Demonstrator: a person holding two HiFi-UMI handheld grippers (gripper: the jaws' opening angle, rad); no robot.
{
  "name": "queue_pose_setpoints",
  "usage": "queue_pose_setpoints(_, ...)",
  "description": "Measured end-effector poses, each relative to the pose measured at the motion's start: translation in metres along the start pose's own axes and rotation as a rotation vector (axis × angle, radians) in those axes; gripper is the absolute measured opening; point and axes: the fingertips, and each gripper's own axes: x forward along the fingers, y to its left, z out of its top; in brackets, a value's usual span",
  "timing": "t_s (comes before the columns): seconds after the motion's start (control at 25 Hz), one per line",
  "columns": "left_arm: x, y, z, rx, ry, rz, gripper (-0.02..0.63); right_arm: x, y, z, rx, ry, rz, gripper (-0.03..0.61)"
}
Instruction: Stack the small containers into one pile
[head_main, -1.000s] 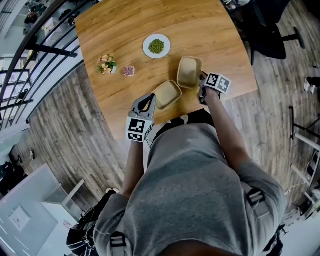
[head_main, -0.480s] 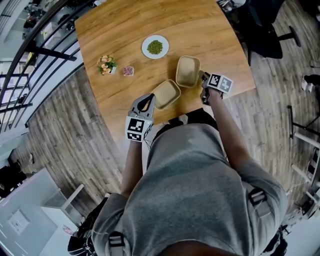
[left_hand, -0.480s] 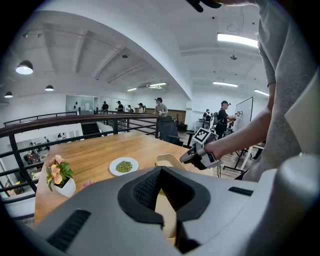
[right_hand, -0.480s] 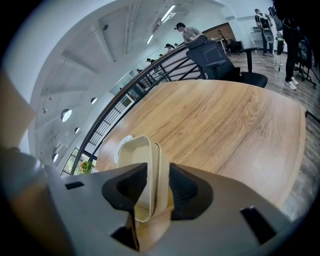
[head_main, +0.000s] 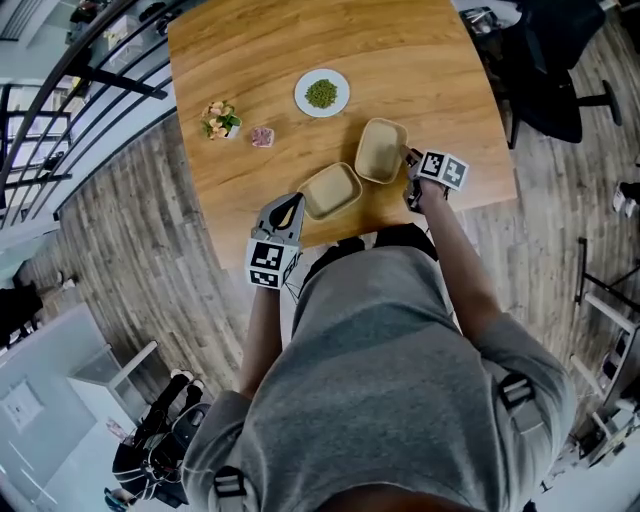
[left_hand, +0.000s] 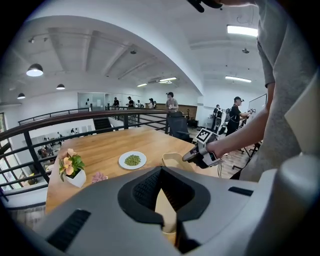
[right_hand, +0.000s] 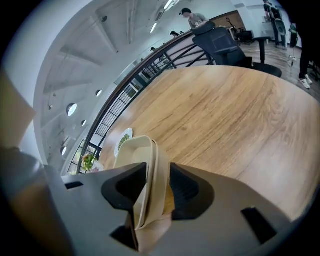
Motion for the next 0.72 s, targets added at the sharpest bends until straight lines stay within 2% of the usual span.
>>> queue_pose_setpoints(0.16, 0.013, -0.011, 0.002, -0.034, 0.032, 0.011, 0.017, 0.012, 0.000, -0.006, 0.021, 0.066, 0.052, 0.156)
queue_pose_setpoints(0.36, 0.025, -0.022, 0.010, -0.044, 0.035, 0.034, 0.017, 0.020, 0.002, -0.010, -0.013, 0.141, 0.087, 0.147)
queue_pose_setpoints(0.52, 0.025, -0.023, 0.008, -0.058, 0.012, 0.079, 0.018, 0.023, 0.008, -0.011, -0.084, 0.183, 0.103, 0.090)
queue_pose_setpoints(0.72, 0.018, -0.025, 0.005, -0.098, 0.002, 0.143, 0.017, 0.028, 0.008, -0.008, -0.225, 0.233, 0.065, 0.040)
